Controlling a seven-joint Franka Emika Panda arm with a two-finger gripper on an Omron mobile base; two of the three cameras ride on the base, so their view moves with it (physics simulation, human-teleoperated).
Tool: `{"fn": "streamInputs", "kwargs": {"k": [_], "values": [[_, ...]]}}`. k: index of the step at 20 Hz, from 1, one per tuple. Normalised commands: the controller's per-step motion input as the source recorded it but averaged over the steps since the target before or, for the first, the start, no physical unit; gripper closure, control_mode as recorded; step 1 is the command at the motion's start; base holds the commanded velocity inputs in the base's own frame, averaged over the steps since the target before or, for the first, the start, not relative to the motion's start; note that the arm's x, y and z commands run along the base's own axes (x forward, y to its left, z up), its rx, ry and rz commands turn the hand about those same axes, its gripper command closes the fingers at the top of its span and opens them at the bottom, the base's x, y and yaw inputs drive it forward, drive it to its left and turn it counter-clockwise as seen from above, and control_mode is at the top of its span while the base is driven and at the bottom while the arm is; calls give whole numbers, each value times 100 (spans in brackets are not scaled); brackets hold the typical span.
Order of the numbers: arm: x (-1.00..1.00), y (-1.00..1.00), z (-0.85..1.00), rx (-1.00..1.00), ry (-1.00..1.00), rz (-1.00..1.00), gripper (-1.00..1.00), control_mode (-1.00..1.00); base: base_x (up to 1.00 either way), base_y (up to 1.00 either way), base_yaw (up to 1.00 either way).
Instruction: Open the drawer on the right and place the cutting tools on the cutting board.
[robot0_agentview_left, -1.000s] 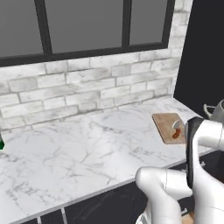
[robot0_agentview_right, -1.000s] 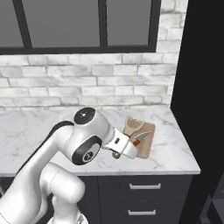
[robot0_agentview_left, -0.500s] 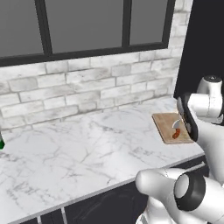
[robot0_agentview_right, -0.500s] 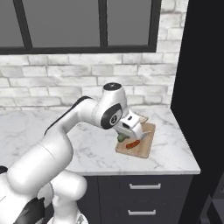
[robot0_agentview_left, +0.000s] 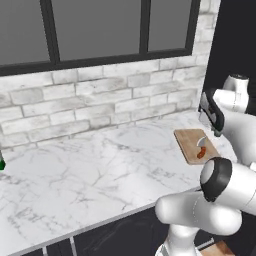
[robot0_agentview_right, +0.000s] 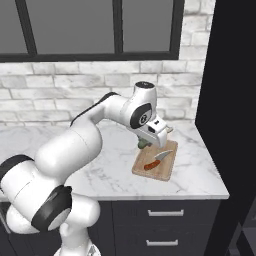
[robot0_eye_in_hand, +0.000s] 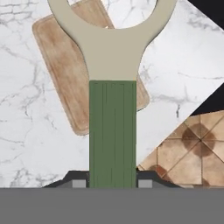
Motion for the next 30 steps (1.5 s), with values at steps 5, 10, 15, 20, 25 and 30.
{"fn": "streamInputs", "kwargs": {"k": [5,10,15,20,25,30], "values": [[48,3,-14,0,0,0,100,-100,0,0,0],[35,1,-29,0,0,0,100,-100,0,0,0],[38,0,-33,0,0,0,100,-100,0,0,0],[37,0,-24,0,0,0,100,-100,0,0,0],[35,0,-24,0,0,0,100,-100,0,0,0],[26,0,-29,0,0,0,100,-100,0,0,0]]}}
